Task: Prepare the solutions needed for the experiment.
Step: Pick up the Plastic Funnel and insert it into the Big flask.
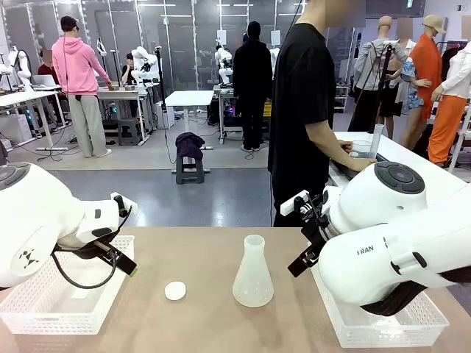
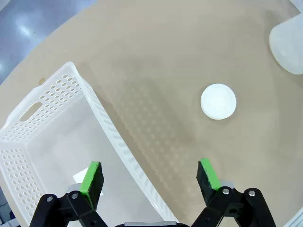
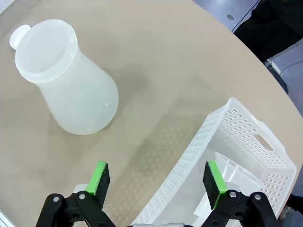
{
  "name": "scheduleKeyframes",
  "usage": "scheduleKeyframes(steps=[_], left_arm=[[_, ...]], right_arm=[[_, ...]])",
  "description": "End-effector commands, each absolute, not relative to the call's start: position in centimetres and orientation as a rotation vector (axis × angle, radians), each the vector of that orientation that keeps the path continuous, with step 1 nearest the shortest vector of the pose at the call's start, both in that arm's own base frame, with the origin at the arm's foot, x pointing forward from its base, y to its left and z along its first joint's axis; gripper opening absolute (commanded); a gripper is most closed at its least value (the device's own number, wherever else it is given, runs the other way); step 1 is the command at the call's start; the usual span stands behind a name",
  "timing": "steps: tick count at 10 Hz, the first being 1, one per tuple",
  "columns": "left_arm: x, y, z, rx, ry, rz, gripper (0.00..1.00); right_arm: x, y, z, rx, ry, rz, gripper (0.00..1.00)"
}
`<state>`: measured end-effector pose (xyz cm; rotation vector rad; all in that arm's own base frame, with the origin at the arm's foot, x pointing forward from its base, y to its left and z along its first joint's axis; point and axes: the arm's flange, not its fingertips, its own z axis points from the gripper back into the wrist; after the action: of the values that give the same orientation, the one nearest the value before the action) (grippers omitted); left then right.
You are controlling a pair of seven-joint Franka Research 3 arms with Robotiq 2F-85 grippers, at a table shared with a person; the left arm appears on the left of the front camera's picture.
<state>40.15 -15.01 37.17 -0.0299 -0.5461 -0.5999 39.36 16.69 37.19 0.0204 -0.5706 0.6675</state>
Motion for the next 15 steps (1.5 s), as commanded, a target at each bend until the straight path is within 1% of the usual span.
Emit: scheduleKeyframes(steps=[1,9,10,11,12,14,15], left_arm=[[40.2,-15.0,37.2,-0.030,-0.546,-0.600,1.00],[40.2,-15.0,37.2,-0.030,-0.546,-0.600,1.00],[39.5,-14.9,38.3,-0.107,-0.577,-0.583,1.00],[38.8,-14.2,39.5,-0.157,-0.596,-0.564,1.00],[38.3,-13.5,40.3,-0.177,-0.613,-0.534,1.00],[37.2,-12.3,42.1,-0.344,-0.618,-0.503,1.00],[36.9,-11.6,43.0,-0.439,-0.608,-0.496,1.00]], right_arm=[[39.4,16.7,37.2,0.022,-0.570,0.665,1.00],[39.1,17.2,37.0,0.030,-0.561,0.672,1.00],[38.4,16.9,37.9,0.091,-0.568,0.655,1.00],[37.6,16.1,38.9,0.123,-0.533,0.642,1.00],[36.9,15.5,40.0,0.210,-0.519,0.644,1.00],[36.0,14.7,42.1,0.351,-0.536,0.599,1.00],[35.7,14.1,43.3,0.469,-0.538,0.562,1.00]])
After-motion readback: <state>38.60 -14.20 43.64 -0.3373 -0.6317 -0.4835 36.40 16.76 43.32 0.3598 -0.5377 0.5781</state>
